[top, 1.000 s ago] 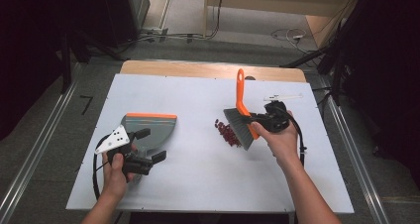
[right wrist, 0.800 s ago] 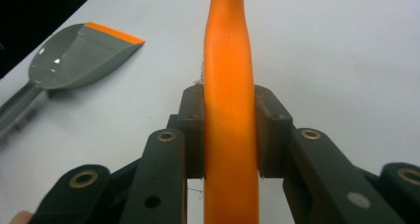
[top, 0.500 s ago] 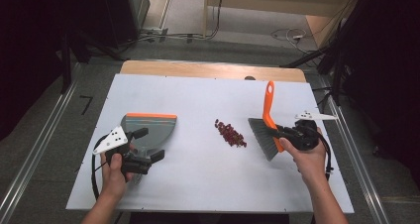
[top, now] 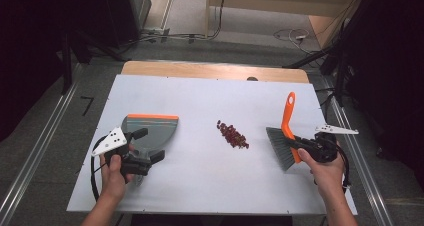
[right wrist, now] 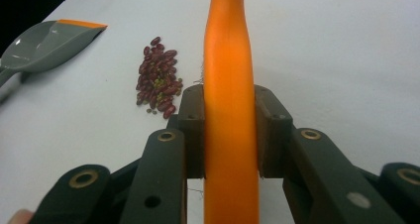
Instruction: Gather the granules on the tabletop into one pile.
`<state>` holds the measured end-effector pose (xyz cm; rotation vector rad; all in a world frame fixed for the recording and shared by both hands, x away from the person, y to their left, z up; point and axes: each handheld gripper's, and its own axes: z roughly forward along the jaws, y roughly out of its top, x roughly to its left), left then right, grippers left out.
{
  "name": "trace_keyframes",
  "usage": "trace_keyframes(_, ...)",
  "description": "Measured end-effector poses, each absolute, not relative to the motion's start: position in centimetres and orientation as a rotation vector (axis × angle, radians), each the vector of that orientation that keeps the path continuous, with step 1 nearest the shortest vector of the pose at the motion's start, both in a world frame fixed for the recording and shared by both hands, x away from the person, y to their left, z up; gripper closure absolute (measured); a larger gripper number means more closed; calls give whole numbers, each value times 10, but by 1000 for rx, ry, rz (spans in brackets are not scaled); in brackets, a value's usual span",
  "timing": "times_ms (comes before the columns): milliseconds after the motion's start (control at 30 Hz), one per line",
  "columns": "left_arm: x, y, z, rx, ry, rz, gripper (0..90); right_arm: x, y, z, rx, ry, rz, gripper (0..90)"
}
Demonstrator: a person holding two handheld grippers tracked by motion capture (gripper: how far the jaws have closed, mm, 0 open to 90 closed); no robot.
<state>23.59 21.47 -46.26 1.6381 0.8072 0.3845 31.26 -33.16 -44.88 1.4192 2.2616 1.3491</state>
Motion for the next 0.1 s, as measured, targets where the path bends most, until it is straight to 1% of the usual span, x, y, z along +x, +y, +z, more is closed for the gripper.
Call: trace_keyframes(100, 236, 215, -462, 1639, 806, 385, 0, 312, -329, -447, 1414, 2262, 1350, 689)
